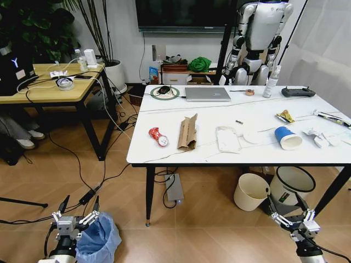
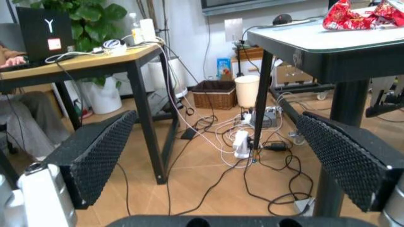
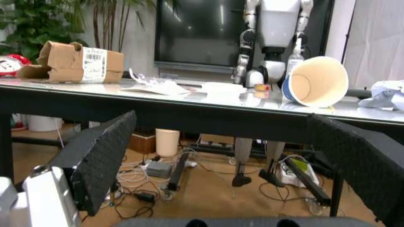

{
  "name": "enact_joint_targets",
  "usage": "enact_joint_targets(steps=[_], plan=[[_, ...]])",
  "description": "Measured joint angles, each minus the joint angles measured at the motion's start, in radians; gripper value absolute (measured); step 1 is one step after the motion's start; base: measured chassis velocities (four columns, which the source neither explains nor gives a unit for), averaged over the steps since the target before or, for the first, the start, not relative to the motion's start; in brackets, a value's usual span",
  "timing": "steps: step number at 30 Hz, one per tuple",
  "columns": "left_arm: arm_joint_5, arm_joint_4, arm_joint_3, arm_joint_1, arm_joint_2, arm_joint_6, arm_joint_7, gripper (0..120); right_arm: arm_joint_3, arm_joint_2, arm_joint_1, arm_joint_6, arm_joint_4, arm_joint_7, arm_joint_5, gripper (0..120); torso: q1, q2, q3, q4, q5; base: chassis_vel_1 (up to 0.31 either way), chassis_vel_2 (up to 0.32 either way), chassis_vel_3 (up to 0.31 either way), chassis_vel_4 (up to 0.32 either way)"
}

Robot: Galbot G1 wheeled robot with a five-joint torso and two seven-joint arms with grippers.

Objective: Pick up the trash bin and place the trash from the table into it.

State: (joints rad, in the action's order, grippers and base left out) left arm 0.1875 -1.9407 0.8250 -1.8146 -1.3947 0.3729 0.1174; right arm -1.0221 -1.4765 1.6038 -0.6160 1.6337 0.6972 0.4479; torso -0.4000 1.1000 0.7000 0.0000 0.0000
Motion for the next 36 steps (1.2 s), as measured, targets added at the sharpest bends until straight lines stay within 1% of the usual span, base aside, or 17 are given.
enact_joint_targets(steps=[4,8,19,25,31,36], plan=[[-0.009,0.002,-0.001,-0.001,-0.007,0.001,0.0,100,-0.001,0.0,0.001,-0.001,0.001,-0.002,0.0,100,0.001,-0.002,-0.001,0.0,0.0,0.0,0.0,0.0,0.0],[-0.014,0.004,-0.002,-0.005,-0.011,0.002,-0.001,100,-0.001,0.001,0.001,-0.001,0.001,-0.004,0.0,100,0.007,-0.015,-0.008,0.0001,0.0,0.0,0.0,0.0,0.0],[-0.017,0.0,-0.001,-0.009,-0.018,0.009,-0.001,100,-0.002,0.004,0.002,-0.003,0.001,-0.005,0.001,100,0.034,-0.075,-0.041,0.0,0.0,-0.004,-0.002,-0.004,-0.006],[-0.034,0.008,0.0,-0.013,-0.022,0.03,-0.001,100,0.0,0.004,-0.001,-0.003,0.0,-0.005,0.001,100,0.043,-0.098,-0.055,-0.0001,0.0,0.0,0.0,0.0,0.0],[-0.027,0.021,0.003,-0.011,-0.024,0.064,0.001,100,0.001,0.007,-0.004,-0.003,-0.003,-0.005,-0.002,100,0.044,-0.101,-0.056,0.0001,0.0,0.0,0.0,0.0,0.0],[-0.058,0.023,0.003,0.001,-0.03,0.057,0.0,100,0.0,0.009,-0.003,-0.003,0.0,-0.005,0.001,100,0.044,-0.1,-0.056,0.0,0.0,0.0,0.0,0.0,0.0]])
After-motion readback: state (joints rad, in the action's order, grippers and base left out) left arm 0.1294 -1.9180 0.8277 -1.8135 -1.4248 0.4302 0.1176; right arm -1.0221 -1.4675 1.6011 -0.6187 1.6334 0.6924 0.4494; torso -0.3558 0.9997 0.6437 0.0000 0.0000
